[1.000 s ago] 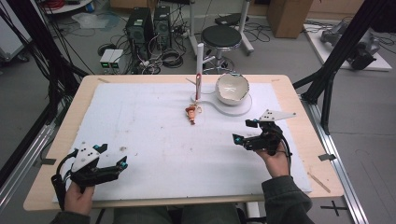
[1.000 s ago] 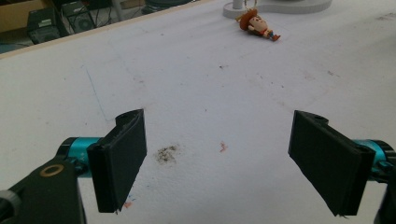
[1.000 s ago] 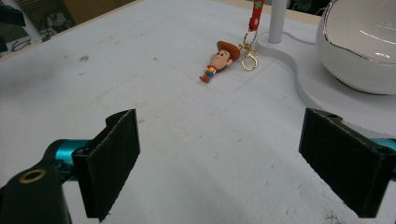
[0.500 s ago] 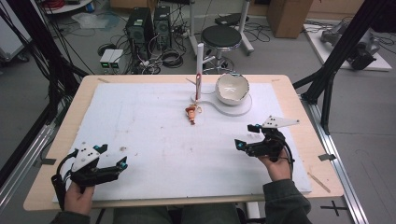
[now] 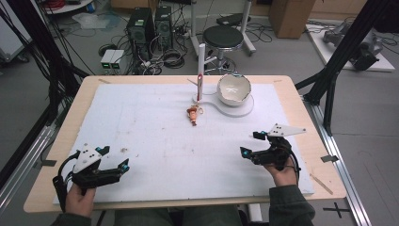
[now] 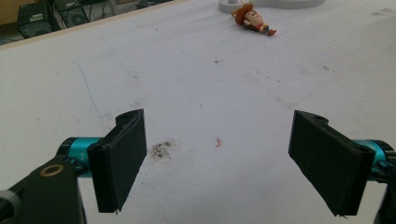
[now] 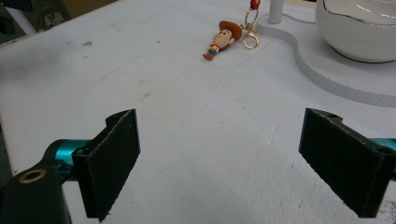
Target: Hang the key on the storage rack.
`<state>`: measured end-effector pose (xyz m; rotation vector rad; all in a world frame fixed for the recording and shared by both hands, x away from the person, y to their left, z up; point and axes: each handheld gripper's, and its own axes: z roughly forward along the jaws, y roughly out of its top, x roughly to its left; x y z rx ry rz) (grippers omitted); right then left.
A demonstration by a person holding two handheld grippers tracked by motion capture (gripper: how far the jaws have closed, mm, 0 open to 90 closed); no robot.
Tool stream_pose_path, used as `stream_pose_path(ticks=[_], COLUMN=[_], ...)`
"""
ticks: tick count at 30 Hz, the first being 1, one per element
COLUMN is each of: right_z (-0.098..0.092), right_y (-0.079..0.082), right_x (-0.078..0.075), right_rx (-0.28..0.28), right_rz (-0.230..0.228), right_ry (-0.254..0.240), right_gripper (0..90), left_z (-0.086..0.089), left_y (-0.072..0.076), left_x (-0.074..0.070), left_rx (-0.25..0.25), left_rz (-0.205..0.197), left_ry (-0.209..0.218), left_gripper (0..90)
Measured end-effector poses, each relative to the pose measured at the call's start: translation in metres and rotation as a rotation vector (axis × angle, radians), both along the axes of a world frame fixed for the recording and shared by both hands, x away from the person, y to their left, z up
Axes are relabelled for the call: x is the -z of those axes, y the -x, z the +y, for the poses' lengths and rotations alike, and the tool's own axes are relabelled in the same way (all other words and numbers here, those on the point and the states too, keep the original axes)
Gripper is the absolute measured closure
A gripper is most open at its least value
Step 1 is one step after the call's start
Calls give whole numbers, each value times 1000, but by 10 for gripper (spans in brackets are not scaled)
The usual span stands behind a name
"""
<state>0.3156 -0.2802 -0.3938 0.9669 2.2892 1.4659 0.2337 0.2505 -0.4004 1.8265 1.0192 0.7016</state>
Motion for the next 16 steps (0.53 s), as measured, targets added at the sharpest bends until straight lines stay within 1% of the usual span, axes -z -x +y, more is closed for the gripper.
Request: stream_pose_path(ticks=[2,4,8,10,13,16], right_z=[0,0,0,1,3,4], right_y=[3,4,7,8,9,9], right_x=[0,1,1,1,3,4], right_rx=[2,-1,-4,-9,-13,-18], right_rz=[11,1,-2,-2,-4,6], right_ry=[-2,4,10,9,22,21], right_gripper=[115,115,115,115,115,115], left_z=[0,0,1,2,1,1], left_y=[0,0,0,0,0,0], left_x=[0,0,0,0,-1,0], left_rx=[0,3,-1,-5,0,5], left_rz=[1,0,1,2,4,7], left_ry=[1,5,6,10,7,6], left_gripper=[198,198,198,198,198,198])
